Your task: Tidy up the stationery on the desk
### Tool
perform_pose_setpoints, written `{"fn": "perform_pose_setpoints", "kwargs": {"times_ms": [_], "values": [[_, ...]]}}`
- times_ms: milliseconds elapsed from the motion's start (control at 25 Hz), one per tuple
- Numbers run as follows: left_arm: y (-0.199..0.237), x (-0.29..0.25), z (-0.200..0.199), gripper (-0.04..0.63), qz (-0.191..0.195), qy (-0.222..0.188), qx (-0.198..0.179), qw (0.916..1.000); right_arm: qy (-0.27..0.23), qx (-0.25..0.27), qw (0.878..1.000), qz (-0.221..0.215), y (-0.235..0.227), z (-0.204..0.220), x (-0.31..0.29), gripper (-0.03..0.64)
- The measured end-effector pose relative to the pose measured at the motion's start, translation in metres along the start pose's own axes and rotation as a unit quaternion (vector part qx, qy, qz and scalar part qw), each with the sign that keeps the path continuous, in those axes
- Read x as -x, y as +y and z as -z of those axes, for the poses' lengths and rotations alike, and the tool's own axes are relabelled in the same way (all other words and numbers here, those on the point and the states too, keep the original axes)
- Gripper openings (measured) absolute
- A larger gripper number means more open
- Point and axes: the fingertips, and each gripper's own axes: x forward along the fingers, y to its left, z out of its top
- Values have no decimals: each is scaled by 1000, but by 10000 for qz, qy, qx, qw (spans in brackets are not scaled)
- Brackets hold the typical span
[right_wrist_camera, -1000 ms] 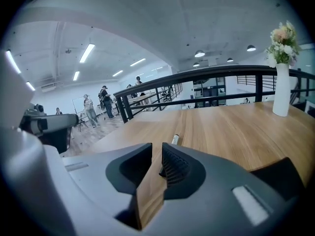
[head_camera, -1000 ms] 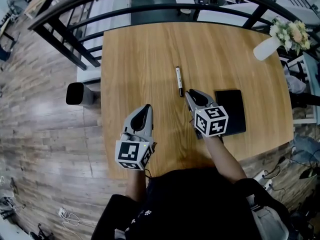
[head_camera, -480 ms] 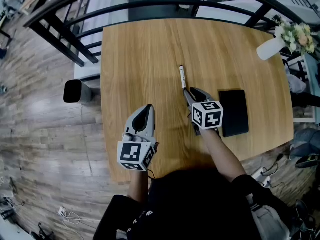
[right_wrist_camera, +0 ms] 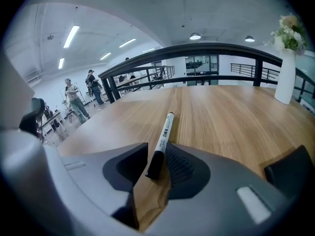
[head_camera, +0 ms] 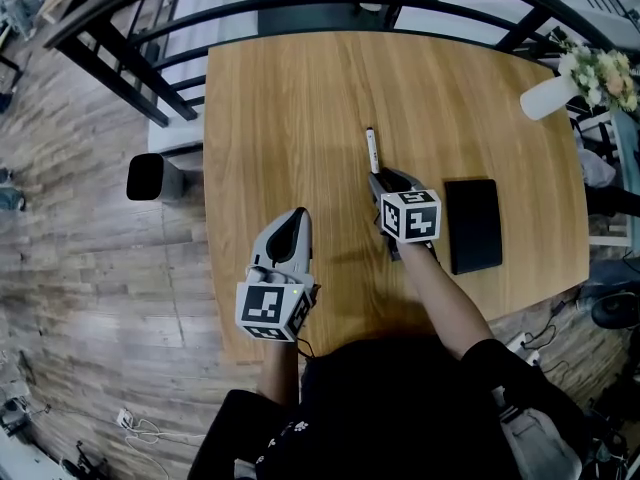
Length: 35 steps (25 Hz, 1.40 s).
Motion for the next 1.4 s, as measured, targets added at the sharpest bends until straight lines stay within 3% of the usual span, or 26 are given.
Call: {"fn": "perform_pose_setpoints", "kwargs": {"times_ms": [360,640,1400], "values": [[4,-2,3,-6,-15,54,7,10000,402,286,9984,282,-3,6,-15,124],[7,1,7,-6,-67,84,-28,9999,371,442,9975,396,-7,6,-16,86],[2,11,-4,-6,-269,101,-155,9995,-19,435,9989,159,-2,-2,16,80]]}}
